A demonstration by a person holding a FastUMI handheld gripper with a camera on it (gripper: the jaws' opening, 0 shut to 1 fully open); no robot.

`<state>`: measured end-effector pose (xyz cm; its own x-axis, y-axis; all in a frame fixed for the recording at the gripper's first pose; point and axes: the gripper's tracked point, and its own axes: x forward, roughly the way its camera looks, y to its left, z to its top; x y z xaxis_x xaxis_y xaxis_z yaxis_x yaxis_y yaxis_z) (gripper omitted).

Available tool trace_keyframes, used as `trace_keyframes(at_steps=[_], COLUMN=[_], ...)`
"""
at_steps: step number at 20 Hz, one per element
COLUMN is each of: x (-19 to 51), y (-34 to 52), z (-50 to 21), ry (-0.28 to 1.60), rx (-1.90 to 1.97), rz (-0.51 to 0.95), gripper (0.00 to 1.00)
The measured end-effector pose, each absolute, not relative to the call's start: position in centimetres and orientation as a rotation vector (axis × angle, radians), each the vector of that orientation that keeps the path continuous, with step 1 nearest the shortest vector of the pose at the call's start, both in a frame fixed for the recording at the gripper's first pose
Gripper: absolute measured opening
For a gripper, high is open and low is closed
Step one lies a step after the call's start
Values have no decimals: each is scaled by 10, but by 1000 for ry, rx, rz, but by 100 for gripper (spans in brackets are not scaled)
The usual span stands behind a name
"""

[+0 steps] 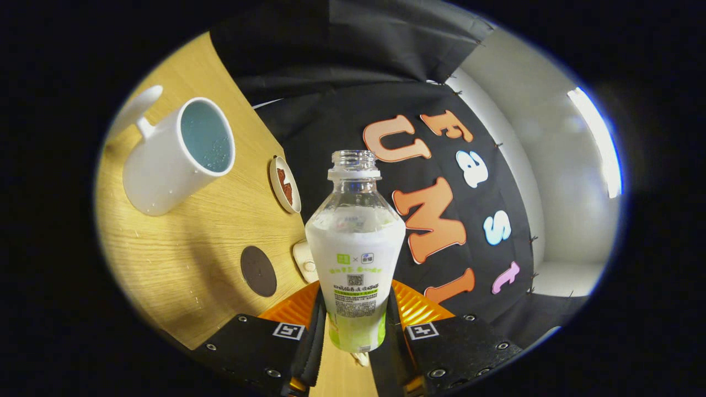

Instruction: Take the bottle from table, then pour the juice into the cup, finally place the bottle on the coaster

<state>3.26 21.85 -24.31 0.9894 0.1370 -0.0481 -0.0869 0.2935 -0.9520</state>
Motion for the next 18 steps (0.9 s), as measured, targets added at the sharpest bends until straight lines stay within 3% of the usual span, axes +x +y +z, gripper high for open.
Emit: trace_keyframes(at_steps=[18], x=[34], y=[236], z=[-235], ry=[-288], rx=[-1641], rz=[201], gripper=[52])
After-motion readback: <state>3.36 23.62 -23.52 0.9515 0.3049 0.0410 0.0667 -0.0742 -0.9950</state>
